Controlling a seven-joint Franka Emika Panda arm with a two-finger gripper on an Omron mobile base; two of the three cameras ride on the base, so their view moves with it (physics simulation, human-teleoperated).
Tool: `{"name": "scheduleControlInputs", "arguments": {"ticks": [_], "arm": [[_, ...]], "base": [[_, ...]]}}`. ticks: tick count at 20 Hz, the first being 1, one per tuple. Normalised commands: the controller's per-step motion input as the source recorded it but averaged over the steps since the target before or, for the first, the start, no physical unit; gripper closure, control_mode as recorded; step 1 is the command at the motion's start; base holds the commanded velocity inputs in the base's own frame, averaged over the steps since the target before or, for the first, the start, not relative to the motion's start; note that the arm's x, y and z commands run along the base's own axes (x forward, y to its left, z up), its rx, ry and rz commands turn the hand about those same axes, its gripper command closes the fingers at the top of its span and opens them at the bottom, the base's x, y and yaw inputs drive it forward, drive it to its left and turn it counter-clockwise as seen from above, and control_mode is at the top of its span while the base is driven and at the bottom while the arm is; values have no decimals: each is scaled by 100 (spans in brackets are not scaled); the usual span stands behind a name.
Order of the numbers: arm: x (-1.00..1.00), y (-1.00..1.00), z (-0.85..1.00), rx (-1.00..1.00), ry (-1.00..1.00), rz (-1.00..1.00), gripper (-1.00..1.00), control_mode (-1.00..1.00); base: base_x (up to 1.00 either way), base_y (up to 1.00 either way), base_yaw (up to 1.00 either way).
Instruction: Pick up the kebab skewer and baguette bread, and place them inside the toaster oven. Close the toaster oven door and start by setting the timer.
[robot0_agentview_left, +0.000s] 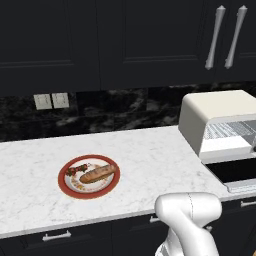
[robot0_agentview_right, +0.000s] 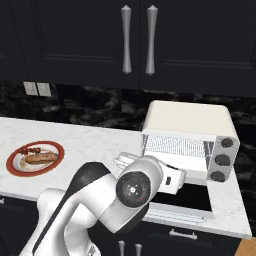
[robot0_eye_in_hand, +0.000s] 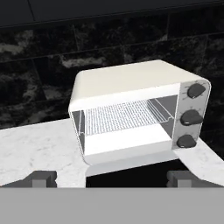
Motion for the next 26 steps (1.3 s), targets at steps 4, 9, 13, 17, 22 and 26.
{"name": "scheduleControlInputs", "arguments": {"ticks": [4,9,13,17,22,26], "arm": [[42,-23,-14,-1,-12,0,-100,-100],[57,0,-26,-7,-5,0,-100,-100],[53,-8,-36,-5,0,0,-100,-100],[37,-17,-34,-5,0,1,-100,-100],[39,-17,-6,0,0,5,-100,-100],[39,0,-13,-1,0,11,-100,-100]], "base": [[0,0,0],[0,0,0],[0,0,0],[0,0,0],[0,0,0],[0,0,0]]}}
